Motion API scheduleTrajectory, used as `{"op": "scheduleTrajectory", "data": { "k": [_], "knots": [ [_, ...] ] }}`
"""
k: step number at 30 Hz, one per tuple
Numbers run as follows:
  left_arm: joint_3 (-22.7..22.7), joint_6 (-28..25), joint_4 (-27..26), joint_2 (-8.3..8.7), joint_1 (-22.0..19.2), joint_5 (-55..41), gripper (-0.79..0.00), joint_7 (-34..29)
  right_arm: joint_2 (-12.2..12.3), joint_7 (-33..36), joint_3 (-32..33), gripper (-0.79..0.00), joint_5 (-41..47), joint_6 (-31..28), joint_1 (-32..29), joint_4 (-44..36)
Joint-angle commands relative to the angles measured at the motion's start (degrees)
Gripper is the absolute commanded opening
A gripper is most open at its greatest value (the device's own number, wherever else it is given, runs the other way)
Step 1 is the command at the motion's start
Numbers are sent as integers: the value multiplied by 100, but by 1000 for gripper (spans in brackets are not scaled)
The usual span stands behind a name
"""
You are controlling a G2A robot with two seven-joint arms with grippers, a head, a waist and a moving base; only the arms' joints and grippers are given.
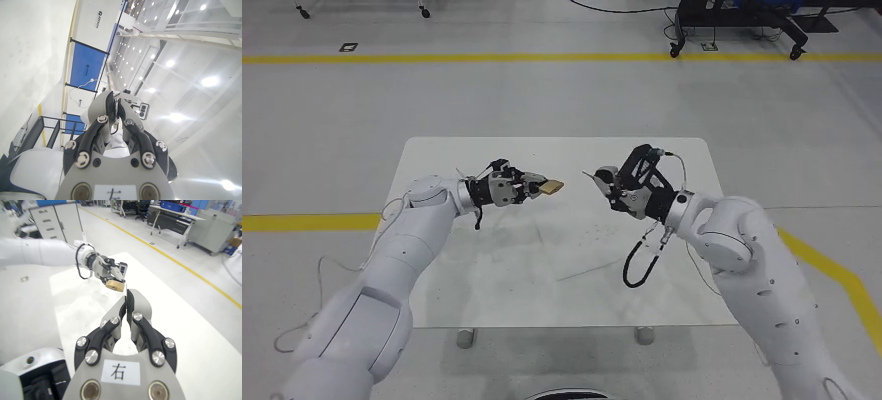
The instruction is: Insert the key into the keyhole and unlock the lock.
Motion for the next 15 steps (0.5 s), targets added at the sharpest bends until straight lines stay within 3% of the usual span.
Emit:
{"op": "scheduleTrajectory", "data": {
  "k": [1,4,15],
  "knots": [
    [-7,98,-105,9,28,69,-785,27,6,-268,-162,-785,-1035,28,-64,-186],
    [-40,187,-189,20,68,100,-785,50,18,-480,-413,-785,-2135,65,-142,-357],
    [-181,273,-247,49,204,167,-785,167,-13,-264,-1196,-785,-4117,313,-201,-524]
  ]
}}
